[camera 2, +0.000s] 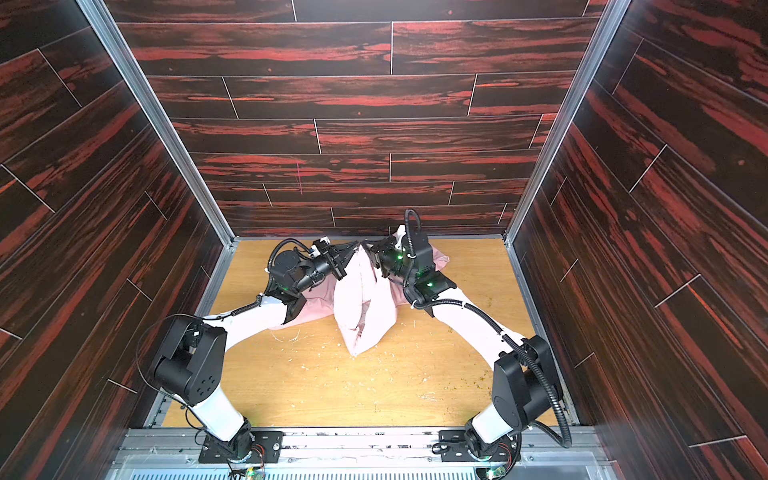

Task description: Zip up the jacket

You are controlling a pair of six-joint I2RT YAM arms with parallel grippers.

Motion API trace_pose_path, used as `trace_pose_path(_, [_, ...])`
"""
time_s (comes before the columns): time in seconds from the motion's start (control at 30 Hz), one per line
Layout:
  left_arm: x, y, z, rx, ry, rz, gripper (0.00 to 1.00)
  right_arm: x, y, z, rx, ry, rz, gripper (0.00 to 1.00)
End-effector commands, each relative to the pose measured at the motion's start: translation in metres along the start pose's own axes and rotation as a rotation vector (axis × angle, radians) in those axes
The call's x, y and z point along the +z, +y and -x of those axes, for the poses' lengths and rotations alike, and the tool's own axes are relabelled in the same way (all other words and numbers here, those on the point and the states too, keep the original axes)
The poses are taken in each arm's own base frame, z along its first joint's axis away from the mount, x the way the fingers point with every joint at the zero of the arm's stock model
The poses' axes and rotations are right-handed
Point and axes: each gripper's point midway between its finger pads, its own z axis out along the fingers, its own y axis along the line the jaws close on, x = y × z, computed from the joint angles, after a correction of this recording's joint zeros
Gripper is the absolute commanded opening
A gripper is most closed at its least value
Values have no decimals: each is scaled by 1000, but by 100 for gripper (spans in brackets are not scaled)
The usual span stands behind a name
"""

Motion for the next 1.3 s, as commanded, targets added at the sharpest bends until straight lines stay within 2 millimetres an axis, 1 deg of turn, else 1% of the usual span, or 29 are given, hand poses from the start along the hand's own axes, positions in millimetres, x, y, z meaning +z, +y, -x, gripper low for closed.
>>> trace_pose_path(0.0, [-5,-50,6,44,-80,-147,0,-6,-29,-74,-17,328,-101,0])
trace_pose_path(0.13, [-9,-62,1,37,-85,-184,0,-9,-33,-65,-86,302,-126,0])
trace_pose_path(0.27, [-12,-83,-3,16,-83,-259,0,-9,-36,-63,-128,295,-137,0])
trace_pose_path(0.37, [-10,-95,-7,9,-75,-299,0,-7,-33,-63,-146,305,-116,0])
trace_pose_path(0.43, [-7,-102,-11,28,-58,-305,0,-6,-24,-63,-159,313,-91,0])
trace_pose_path(0.5, [-3,-100,-15,56,-39,-277,0,-5,-12,-59,-152,317,-44,0])
trace_pose_path(0.63, [3,-89,-23,135,-1,-222,0,-8,6,-47,-80,318,37,0])
trace_pose_path(0.77, [3,-82,-32,249,29,-188,0,-16,22,-47,-74,324,68,0])
trace_pose_path(0.83, [3,-81,-35,278,42,-198,0,-20,24,-47,-70,321,69,0])
trace_pose_path(0.93, [3,-85,-39,293,61,-241,0,-25,26,-45,-75,302,68,7])
trace_pose_path(1.0, [3,-90,-41,294,73,-270,0,-28,28,-44,-76,298,70,10])
trace_pose_path(1.17, [5,-87,-42,285,87,-274,0,-31,28,-37,-66,272,69,20])
trace_pose_path(1.27, [5,-84,-42,273,92,-268,0,-32,27,-32,-59,258,68,24])
